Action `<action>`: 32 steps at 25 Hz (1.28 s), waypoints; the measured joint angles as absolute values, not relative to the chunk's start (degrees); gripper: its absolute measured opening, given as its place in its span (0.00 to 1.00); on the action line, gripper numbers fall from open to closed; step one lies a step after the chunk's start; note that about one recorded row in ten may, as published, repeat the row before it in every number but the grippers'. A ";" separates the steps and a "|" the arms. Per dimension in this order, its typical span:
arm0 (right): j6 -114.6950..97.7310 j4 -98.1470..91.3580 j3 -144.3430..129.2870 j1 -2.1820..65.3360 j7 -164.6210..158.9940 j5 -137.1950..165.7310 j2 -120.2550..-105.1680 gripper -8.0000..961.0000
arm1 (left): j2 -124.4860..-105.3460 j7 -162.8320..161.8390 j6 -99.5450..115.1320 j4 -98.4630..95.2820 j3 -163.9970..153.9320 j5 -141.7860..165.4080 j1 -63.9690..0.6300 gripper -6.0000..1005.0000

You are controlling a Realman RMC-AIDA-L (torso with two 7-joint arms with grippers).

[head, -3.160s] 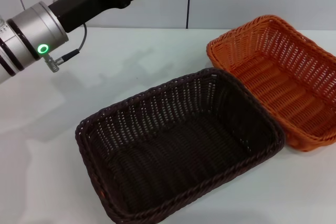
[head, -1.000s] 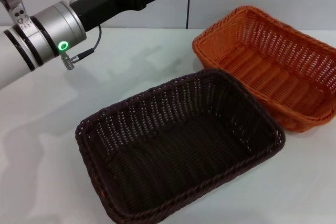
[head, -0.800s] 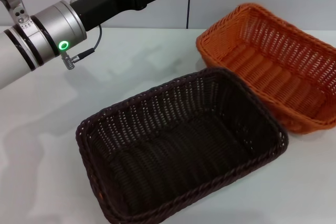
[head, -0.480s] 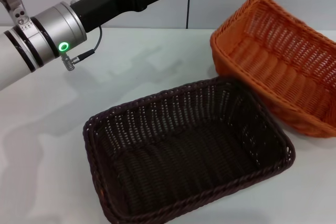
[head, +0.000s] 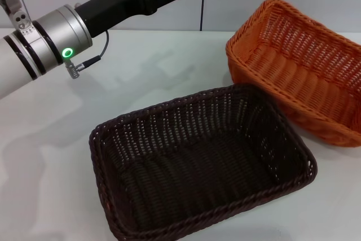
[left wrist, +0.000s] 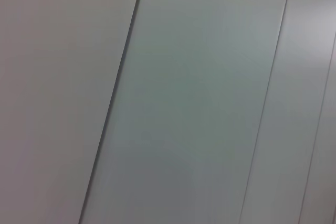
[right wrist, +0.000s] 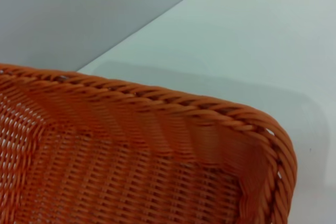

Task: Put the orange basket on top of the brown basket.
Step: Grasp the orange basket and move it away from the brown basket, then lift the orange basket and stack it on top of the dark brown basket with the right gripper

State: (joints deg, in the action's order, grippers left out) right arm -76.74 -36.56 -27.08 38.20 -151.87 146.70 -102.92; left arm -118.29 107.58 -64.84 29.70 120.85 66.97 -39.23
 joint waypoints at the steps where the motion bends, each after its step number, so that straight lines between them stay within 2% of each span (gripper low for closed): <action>1: -76.43 -36.56 -27.01 38.21 -151.87 146.70 -103.04 0.23 | -118.29 107.58 -64.85 29.70 120.85 66.97 -39.21 0.86; 18: -70.51 -37.25 -26.89 33.91 -144.29 128.17 -103.65 0.22 | -118.14 107.57 -64.73 29.80 121.55 66.95 -39.19 0.86; 22: -68.76 -37.52 -26.90 31.79 -139.44 119.22 -104.39 0.22 | -118.11 107.50 -64.68 30.12 121.99 66.74 -39.03 0.86; 32: -68.39 -39.42 -26.39 30.75 -137.33 116.02 -104.88 0.22 | -118.14 107.17 -64.80 30.17 122.26 66.19 -38.78 0.86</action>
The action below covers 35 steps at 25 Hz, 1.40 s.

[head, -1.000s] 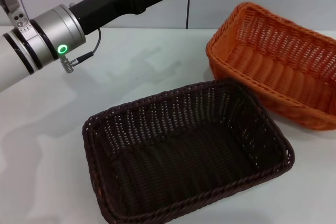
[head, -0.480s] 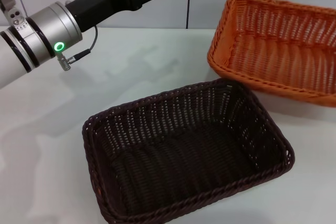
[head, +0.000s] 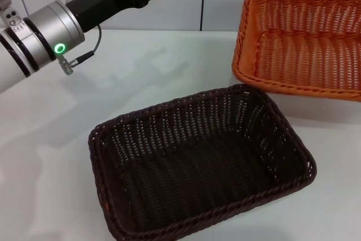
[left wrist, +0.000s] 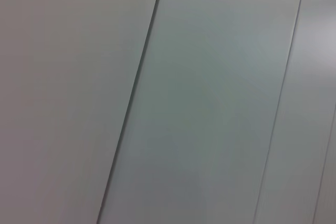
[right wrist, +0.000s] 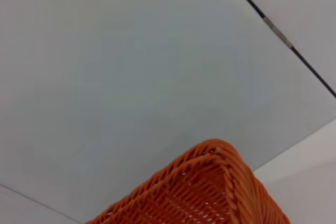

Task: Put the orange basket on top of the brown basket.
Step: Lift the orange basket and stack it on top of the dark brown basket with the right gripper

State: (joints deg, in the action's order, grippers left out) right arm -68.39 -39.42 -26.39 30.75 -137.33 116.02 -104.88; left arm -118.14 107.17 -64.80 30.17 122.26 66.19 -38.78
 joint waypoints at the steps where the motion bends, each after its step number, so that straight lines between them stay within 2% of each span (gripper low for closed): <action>1: -68.39 -39.42 -26.39 30.75 -137.33 116.02 -104.88 0.23 | -118.14 107.17 -64.80 30.17 122.26 66.19 -38.78 0.86; 19: -70.53 -39.66 -26.07 28.50 -127.02 99.35 -105.34 0.25 | -118.21 107.06 -65.21 29.72 122.23 64.48 -38.20 0.86; 28: -80.41 -40.08 -26.21 29.28 -126.44 94.64 -105.84 0.26 | -118.21 107.14 -63.97 29.76 122.25 63.73 -38.15 0.86; 33: -88.82 -40.16 -26.04 29.18 -126.43 92.25 -107.80 0.27 | -118.17 107.17 -62.08 30.23 122.25 62.50 -38.37 0.86; 34: -89.98 -40.20 -26.02 29.08 -126.43 92.14 -108.49 0.27 | -118.15 107.18 -61.56 30.24 122.25 62.26 -38.50 0.86; 35: -91.82 -40.25 -26.01 28.84 -126.43 92.10 -109.86 0.27 | -118.15 107.18 -61.56 30.24 122.25 62.26 -38.50 0.86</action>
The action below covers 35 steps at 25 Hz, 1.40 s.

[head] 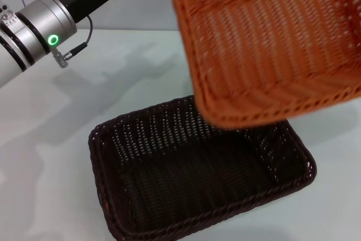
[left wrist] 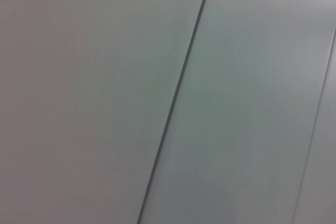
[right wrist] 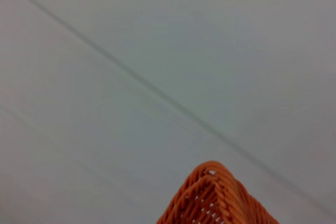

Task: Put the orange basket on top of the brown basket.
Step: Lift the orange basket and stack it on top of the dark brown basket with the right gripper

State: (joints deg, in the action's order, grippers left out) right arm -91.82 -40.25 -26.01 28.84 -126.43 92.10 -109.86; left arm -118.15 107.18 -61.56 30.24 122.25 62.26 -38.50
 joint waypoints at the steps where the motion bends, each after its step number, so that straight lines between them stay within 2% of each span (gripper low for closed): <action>1: -91.82 -40.25 -26.01 28.84 -126.43 92.10 -109.86 0.27 | -118.15 107.20 -61.28 30.25 122.25 62.05 -38.61 0.86; 4: -94.03 -40.34 -26.21 28.39 -126.26 92.09 -111.74 0.28 | -118.13 107.31 -60.69 30.27 122.25 61.69 -38.99 0.86; 5: -95.30 -40.43 -26.69 28.26 -125.79 92.12 -112.84 0.28 | -118.12 107.34 -60.64 30.27 122.25 61.69 -39.13 0.86; 6: -95.30 -40.43 -26.69 28.26 -125.79 92.12 -112.84 0.28 | -118.11 107.35 -60.60 30.24 122.25 61.69 -39.31 0.86; 9: -96.19 -39.94 -28.26 28.22 -124.60 92.35 -114.47 0.29 | -118.12 107.38 -60.45 29.96 122.25 61.69 -39.73 0.86; 10: -96.29 -38.86 -30.19 28.21 -123.50 92.39 -115.57 0.29 | -118.16 107.42 -60.40 29.90 122.25 61.69 -39.85 0.86; 15: -95.35 -34.06 -34.91 28.35 -119.73 92.46 -116.91 0.29 | -118.25 107.46 -60.29 29.81 122.21 61.69 -40.02 0.86; 29: -88.31 -31.18 -40.99 29.91 -119.70 101.59 -116.88 0.31 | -118.10 107.38 -60.32 29.79 122.04 61.70 -39.63 0.86; 33: -88.20 -31.46 -40.90 30.35 -120.50 101.69 -116.26 0.38 | -118.11 107.40 -60.64 29.85 122.21 61.70 -39.23 0.86; 35: -88.01 -31.82 -40.07 30.20 -121.00 101.44 -115.01 0.42 | -118.12 107.39 -60.73 30.11 122.25 61.70 -38.86 0.86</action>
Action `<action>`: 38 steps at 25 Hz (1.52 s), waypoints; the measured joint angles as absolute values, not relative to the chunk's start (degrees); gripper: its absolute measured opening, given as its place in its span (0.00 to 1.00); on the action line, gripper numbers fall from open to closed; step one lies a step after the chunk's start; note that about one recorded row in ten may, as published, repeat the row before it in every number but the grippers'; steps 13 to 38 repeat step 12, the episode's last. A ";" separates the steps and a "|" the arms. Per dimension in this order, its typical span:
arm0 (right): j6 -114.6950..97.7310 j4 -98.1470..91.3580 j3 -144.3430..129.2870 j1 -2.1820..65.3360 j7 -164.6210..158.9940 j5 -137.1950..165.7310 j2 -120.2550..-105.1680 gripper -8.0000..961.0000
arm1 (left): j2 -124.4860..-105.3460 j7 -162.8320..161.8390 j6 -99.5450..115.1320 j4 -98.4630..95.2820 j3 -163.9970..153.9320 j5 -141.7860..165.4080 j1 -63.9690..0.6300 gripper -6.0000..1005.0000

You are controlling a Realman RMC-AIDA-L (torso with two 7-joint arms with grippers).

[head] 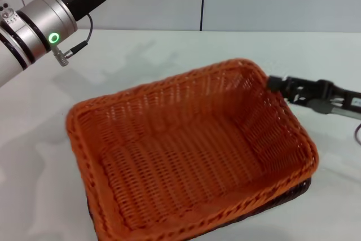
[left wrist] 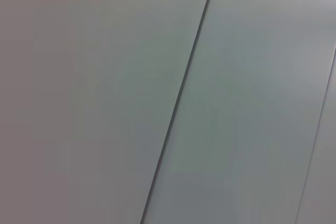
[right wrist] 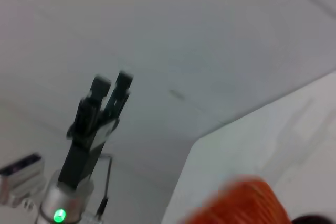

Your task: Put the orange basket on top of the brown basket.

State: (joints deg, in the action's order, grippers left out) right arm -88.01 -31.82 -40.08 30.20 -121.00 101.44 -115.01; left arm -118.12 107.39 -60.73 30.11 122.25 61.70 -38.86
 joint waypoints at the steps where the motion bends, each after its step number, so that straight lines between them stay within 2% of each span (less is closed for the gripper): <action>1: -88.01 -31.82 -40.07 30.20 -121.00 101.44 -115.01 0.44 | -118.12 107.39 -60.73 30.11 122.25 61.70 -38.86 0.86; 4: -87.80 -31.85 -37.71 29.77 -121.14 101.21 -113.02 0.51 | -118.11 107.29 -61.12 30.27 122.25 61.70 -38.52 0.86; 5: -87.22 -32.02 -34.65 29.33 -121.12 101.18 -111.64 0.53 | -118.05 107.21 -61.51 30.40 122.26 61.70 -38.22 0.86; 9: -85.94 -32.97 -29.41 28.94 -119.72 101.15 -110.96 0.71 | -117.99 107.19 -61.88 31.24 122.25 61.70 -37.39 0.86; 10: -84.91 -33.34 -25.82 29.20 -117.02 100.68 -111.21 0.76 | -117.97 107.18 -61.96 31.98 122.26 61.64 -36.70 0.86; 38: -84.45 -33.33 -24.57 29.51 -115.31 100.10 -111.46 0.76 | -117.97 107.17 -62.07 32.29 122.26 61.48 -36.35 0.86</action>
